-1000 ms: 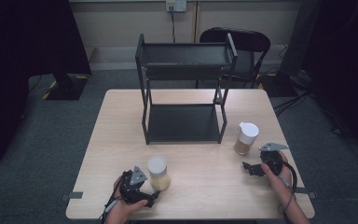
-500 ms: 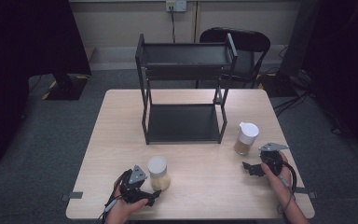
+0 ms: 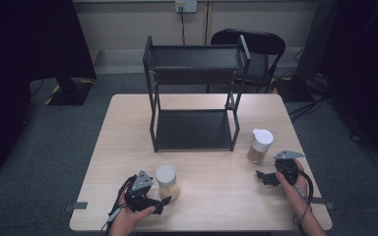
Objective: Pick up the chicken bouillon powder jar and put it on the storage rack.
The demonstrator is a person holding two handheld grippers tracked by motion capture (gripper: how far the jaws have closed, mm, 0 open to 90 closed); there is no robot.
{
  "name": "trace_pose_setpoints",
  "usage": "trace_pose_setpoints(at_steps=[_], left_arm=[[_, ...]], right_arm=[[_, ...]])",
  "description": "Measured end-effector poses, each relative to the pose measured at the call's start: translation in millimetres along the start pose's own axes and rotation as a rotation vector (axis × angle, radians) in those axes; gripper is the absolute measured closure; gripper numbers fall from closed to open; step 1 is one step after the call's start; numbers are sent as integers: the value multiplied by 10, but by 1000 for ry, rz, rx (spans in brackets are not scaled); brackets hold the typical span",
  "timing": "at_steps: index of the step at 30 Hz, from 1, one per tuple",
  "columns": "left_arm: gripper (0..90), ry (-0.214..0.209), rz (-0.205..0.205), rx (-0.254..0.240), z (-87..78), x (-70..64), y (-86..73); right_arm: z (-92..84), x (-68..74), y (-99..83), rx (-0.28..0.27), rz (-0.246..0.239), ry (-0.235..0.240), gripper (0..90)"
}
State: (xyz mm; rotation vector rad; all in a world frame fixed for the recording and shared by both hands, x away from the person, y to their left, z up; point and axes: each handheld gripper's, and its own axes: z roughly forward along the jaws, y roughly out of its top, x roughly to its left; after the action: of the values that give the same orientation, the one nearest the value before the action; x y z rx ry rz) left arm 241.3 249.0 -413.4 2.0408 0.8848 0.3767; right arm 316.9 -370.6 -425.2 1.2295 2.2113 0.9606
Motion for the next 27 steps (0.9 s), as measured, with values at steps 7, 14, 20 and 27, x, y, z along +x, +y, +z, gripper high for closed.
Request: trace_pose_setpoints(at_steps=[7, 14, 20, 27], left_arm=[[25, -6, -5, -25, -25, -6, 48], [25, -16, -21, -61, -38, 20, 78], [25, -33, -21, -77, -24, 30, 124], [45, -48, -31, -104, 13, 37, 153]], right_arm=[[0, 0, 0, 0, 0, 0, 0], [0, 0, 0, 0, 0, 0, 0], [0, 0, -1, 0, 0, 0, 0], [0, 0, -1, 0, 0, 0, 0]])
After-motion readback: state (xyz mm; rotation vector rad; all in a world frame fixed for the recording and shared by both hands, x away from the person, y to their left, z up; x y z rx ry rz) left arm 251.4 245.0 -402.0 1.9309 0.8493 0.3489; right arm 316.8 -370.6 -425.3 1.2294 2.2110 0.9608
